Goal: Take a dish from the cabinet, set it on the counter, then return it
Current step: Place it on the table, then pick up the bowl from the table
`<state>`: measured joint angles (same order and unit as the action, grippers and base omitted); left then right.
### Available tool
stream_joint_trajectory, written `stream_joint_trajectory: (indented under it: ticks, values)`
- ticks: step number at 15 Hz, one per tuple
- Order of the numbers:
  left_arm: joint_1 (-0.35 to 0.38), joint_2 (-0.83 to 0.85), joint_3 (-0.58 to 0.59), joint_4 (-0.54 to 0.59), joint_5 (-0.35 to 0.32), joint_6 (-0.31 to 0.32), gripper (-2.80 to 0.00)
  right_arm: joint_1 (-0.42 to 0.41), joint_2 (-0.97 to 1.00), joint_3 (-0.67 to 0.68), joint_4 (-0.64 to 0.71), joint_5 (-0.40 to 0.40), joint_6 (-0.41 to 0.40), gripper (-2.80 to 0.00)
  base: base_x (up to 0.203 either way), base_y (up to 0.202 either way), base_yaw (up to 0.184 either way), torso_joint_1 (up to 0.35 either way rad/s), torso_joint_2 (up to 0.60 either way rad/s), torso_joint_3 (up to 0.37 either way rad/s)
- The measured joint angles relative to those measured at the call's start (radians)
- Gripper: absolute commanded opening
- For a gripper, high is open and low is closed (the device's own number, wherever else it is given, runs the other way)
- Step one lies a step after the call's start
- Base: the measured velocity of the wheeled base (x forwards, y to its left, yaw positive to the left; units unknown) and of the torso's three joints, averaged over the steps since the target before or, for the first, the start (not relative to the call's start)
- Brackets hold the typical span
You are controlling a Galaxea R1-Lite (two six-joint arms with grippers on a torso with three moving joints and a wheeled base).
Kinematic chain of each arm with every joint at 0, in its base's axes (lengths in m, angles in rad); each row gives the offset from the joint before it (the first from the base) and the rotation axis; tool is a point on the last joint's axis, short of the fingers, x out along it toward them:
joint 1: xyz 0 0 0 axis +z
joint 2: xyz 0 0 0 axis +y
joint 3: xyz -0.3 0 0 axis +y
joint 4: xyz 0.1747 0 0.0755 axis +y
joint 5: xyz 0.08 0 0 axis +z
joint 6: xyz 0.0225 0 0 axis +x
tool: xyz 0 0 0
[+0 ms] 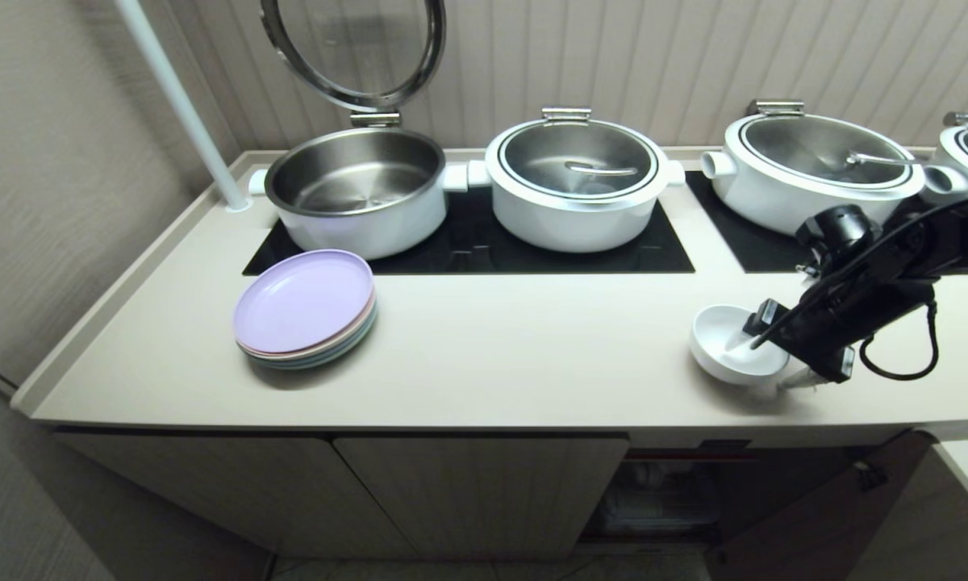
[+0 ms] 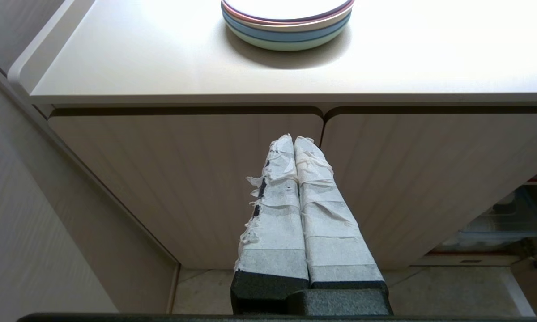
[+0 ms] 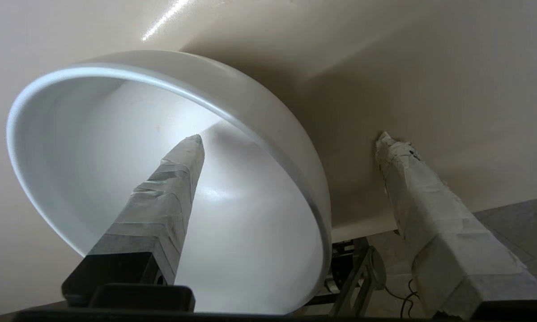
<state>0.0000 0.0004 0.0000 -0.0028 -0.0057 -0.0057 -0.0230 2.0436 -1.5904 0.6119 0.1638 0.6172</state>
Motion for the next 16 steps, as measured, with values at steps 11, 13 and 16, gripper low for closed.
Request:
stream_joint_trajectory:
  ticks: [11,13,16]
  values:
    - [0.0,0.0,0.0,0.0,0.0,0.0,-2.8,0.0,-0.06,0.006,0.0,-0.003,-0.01,0.0,0.0,0.0,0.0,0.0,0.0,0.0]
    - [0.0,0.0,0.0,0.0,0.0,0.0,-2.8,0.0,-0.076,0.011,0.004,-0.004,-0.012,0.0,0.0,0.0,0.0,0.0,0.0,0.0]
    - [0.0,0.0,0.0,0.0,0.0,0.0,-2.8,-0.005,-0.102,0.031,0.004,-0.003,-0.047,0.0,0.0,0.0,0.0,0.0,0.0,0.0]
